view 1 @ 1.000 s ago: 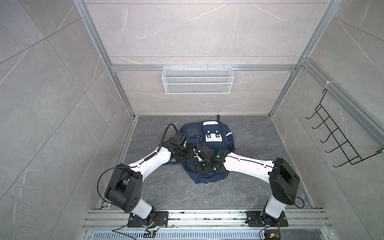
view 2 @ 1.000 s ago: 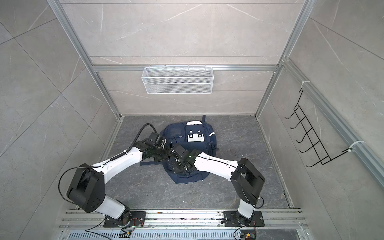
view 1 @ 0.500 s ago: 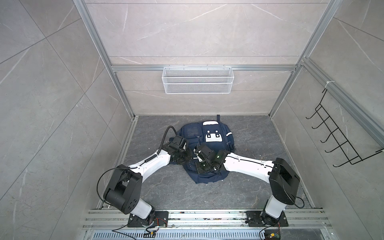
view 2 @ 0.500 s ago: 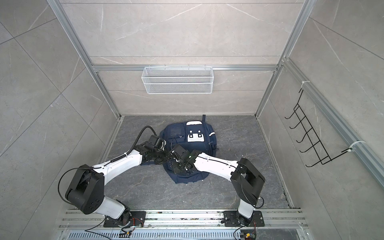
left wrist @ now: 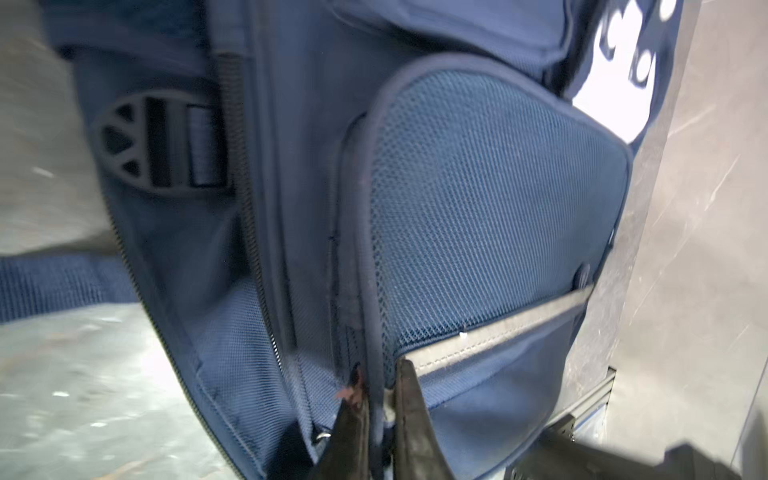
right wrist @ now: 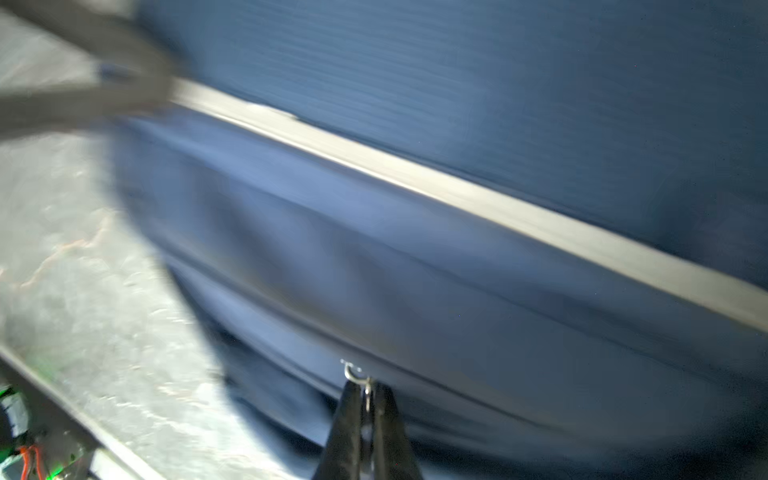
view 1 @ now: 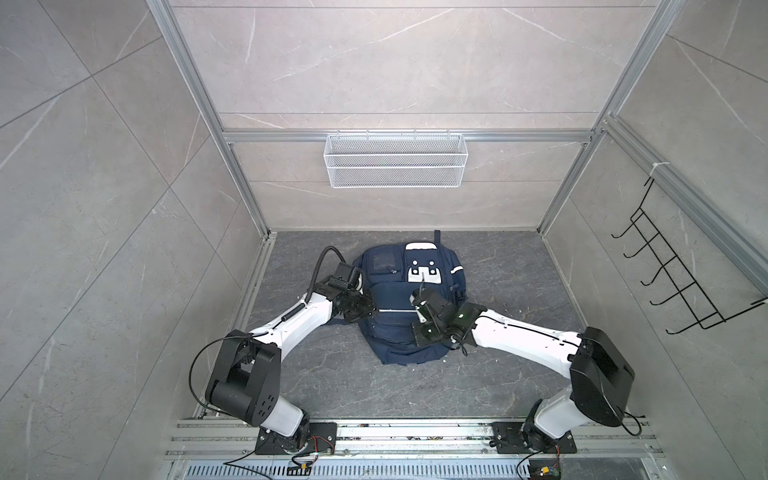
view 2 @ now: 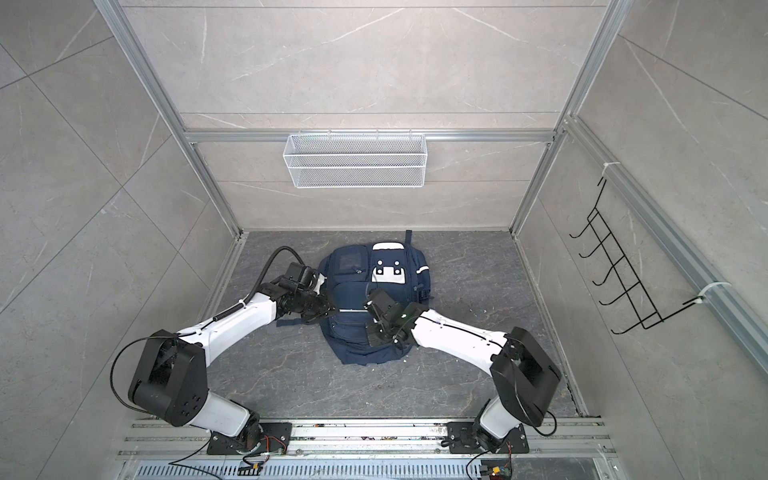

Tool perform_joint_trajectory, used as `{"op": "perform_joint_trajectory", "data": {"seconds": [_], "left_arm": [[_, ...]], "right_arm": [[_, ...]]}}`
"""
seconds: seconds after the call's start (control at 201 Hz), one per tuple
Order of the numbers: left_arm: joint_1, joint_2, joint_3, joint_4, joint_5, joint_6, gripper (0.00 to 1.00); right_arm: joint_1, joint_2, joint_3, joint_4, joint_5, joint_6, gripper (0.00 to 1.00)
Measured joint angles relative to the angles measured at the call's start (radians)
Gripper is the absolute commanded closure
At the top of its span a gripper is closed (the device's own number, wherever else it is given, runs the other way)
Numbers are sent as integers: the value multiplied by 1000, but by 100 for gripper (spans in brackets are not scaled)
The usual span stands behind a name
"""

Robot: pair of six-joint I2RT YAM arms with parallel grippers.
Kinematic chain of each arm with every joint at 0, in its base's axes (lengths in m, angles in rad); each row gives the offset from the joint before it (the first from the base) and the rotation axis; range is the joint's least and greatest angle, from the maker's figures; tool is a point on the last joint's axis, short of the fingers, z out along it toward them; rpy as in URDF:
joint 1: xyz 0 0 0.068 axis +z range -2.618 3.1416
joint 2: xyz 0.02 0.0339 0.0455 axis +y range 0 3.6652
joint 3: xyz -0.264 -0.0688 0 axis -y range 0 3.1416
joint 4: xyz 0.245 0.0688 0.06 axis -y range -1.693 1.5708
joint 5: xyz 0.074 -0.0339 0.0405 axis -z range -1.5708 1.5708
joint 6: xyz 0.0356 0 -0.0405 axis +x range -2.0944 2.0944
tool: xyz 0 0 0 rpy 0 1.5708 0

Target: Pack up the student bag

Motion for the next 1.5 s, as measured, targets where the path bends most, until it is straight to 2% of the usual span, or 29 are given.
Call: {"op": "perform_joint_trajectory", "data": {"seconds": [0.174,0.398,0.453,0.607,0.677,0.781,0.906,1.055,1.105,1.229,1.339,1.404,1.503], "left_arm": [[58,6,3,0,41,20,100],[76,130,108,-37,47,24,100],[81,171,152,-47,40,24,94],[95,251,276,-61,-3,32,65],[106,259,315,-49,-26,34,57],[116,232,316,-34,-43,32,51],[107,138,215,-30,-47,23,47],[41,-10,54,-26,-31,-33,45],[8,-43,10,-13,-27,-61,41],[-61,-63,-56,33,-13,-117,41],[-79,-31,-61,74,-7,-146,45],[-80,-6,-56,97,-7,-154,57],[-81,31,-45,107,-11,-158,90]], "right_arm": [[-170,-89,-74,-7,-31,-27,100],[-155,-102,-70,6,-60,-42,100],[-131,-100,-64,5,-51,-42,100],[-44,-74,-45,3,-32,-40,100],[-5,-51,-35,3,-34,-37,100],[35,-5,-12,3,-44,-28,100],[55,51,33,2,-56,-22,100],[68,79,82,-2,-63,-22,100],[71,82,92,-2,-64,-22,100],[75,83,97,-2,-64,-22,100],[75,83,97,-2,-63,-22,100],[75,83,97,-5,-62,-22,100],[76,78,85,-8,-47,-22,100]]}}
